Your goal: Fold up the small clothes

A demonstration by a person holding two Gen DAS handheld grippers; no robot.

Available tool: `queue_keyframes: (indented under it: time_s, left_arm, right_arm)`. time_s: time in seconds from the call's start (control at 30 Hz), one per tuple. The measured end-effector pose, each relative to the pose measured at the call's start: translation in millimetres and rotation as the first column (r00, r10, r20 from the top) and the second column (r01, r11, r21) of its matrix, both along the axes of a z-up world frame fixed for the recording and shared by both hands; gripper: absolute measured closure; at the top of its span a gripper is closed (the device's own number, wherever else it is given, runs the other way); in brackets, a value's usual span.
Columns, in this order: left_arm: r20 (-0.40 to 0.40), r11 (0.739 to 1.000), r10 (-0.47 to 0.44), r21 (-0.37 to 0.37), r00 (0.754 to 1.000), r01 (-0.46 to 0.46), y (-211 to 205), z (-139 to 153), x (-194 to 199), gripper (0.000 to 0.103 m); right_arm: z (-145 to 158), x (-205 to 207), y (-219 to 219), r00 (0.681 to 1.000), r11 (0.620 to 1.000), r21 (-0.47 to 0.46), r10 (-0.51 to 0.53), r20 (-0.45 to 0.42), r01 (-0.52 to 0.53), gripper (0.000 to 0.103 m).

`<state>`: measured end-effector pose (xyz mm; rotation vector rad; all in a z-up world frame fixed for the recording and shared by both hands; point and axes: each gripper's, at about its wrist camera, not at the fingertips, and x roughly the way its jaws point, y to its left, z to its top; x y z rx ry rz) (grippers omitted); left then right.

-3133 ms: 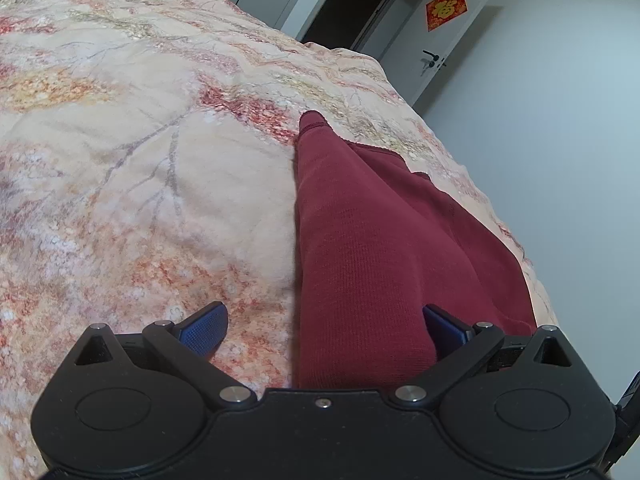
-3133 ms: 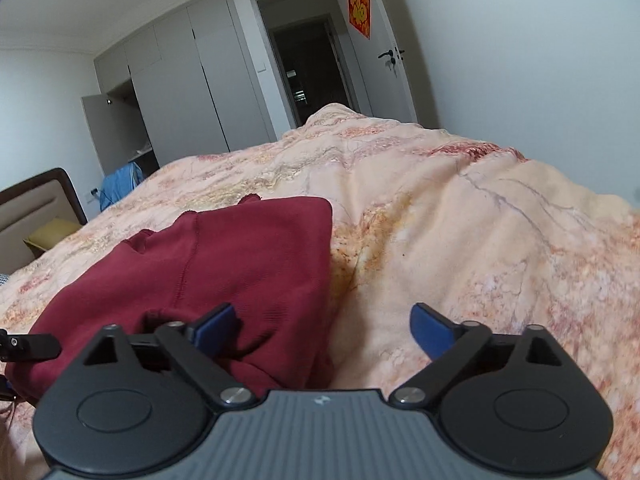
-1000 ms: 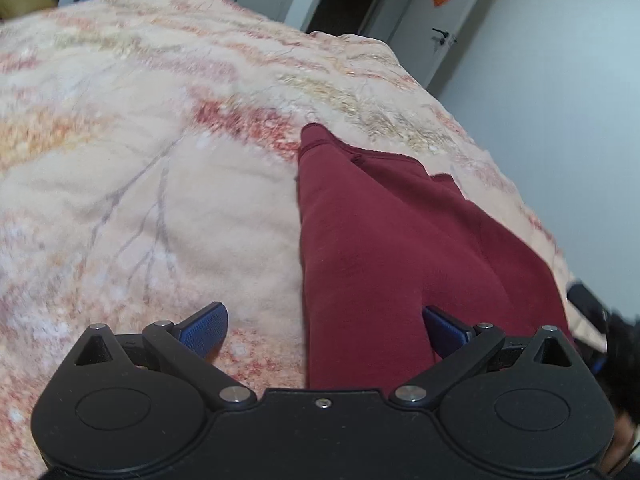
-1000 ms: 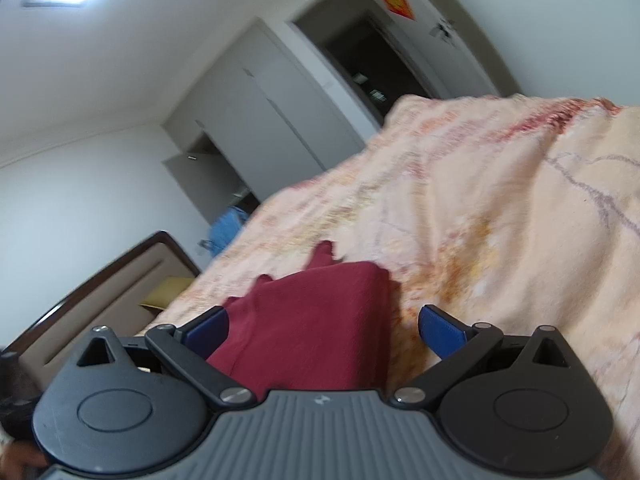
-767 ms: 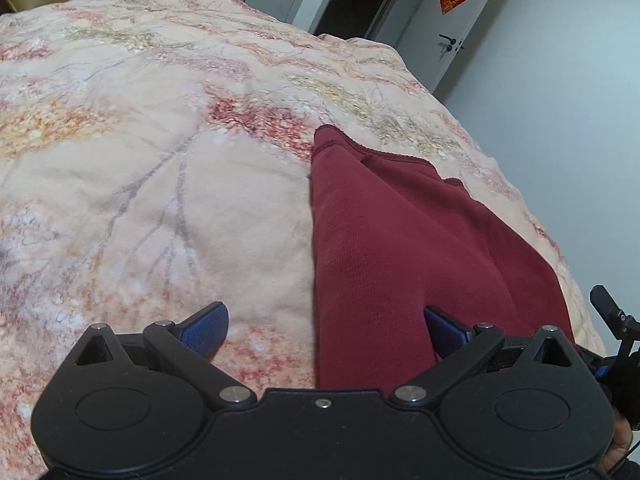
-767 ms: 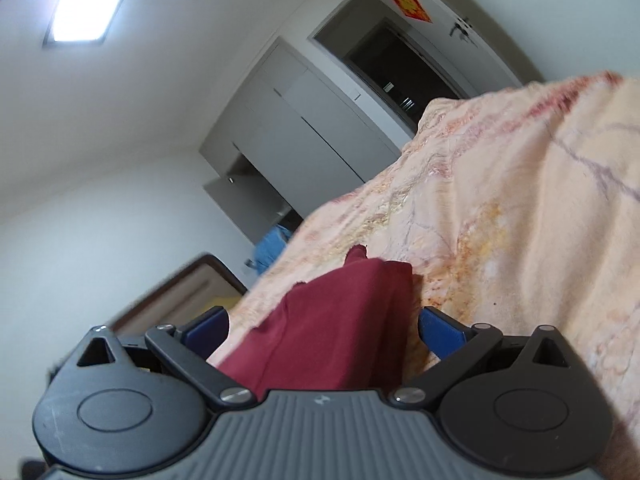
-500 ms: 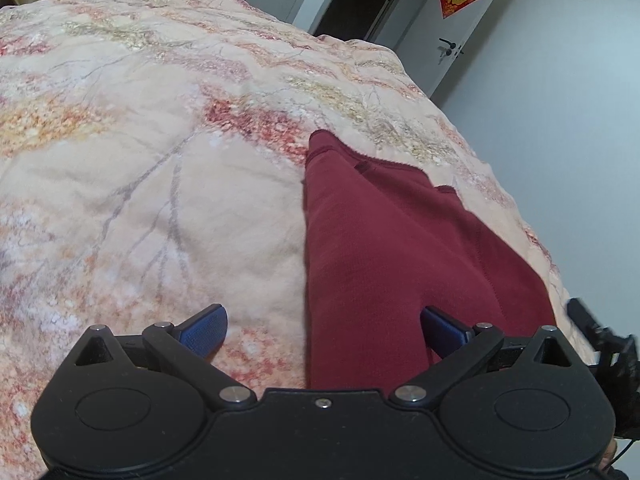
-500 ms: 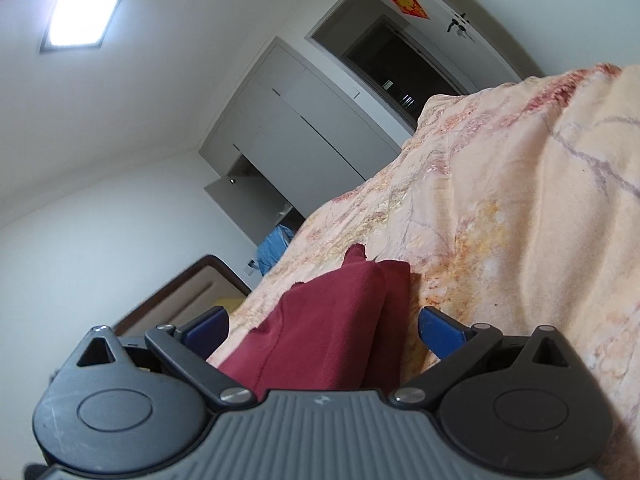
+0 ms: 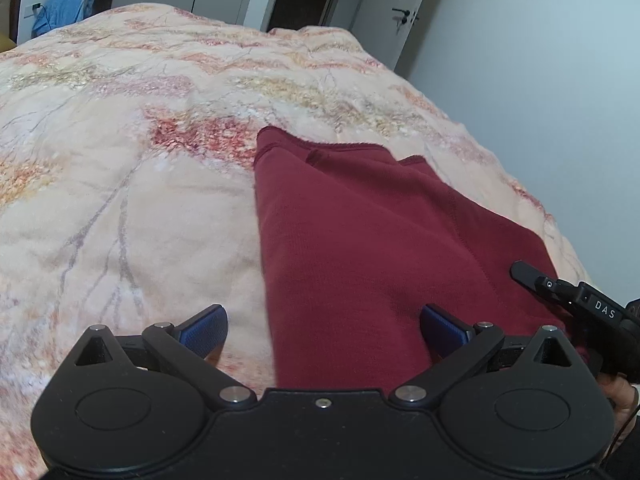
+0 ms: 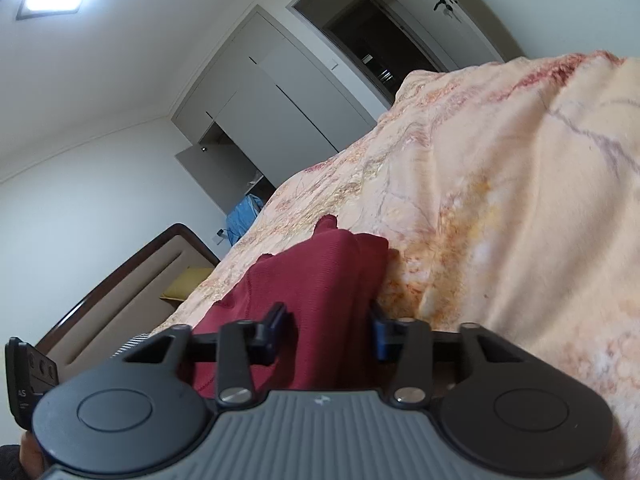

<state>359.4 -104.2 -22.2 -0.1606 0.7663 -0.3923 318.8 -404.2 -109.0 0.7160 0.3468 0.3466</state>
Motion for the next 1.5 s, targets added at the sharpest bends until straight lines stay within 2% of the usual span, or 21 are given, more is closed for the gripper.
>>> queue_keyframes:
  time_s: [0.17,0.4,0.7,1.17,1.3,1.5]
  left_arm:
    - [-0.015,0.999,-0.034,-0.013,0.999,0.034,8.2,-0.6,8.9,0.0]
    - [-0.041,0.997,-0.069,0.04,0.997,0.071,-2.7,0.6,17.6,0.0]
    - [-0.059,0.989,-0.125,0.066,0.99,0.129,-7.4,3.3,31.5,0.0]
    - [-0.065,0.988,-0.149,0.03,0.987,0.152,-8.6,-3.0,39.6,0.0]
    - [-0.06,0.991,-0.131,0.015,0.99,0.132,-6.9,-1.4,38.6,0.0]
    - [-0.045,0.992,-0.123,-0.018,0.991,0.122,-4.9,-2.2,38.2,0.008]
  right_arm:
    - [-3.1,4.8,0.8,1.0,1.0,-0.002,0.005,-0.027,-0.005,0.061]
    - [-6.1,4.8,-4.3,1.0,1.0,0.027,0.009,-0.024,-0.009,0.061]
    - [-6.4,-0.4,-7.3,1.0,1.0,0.025,0.005,-0.029,-0.005,0.062]
    - [1.0,-1.0,3.8,0.999,0.999,-0.035,-0.016,-0.046,0.015,0.065]
    - [3.4,-1.3,8.5,0.998,0.998,-0.06,-0.027,-0.052,0.024,0.065]
    - [3.6,-0.2,10.0,0.998,0.998,-0.059,-0.027,-0.056,0.024,0.065]
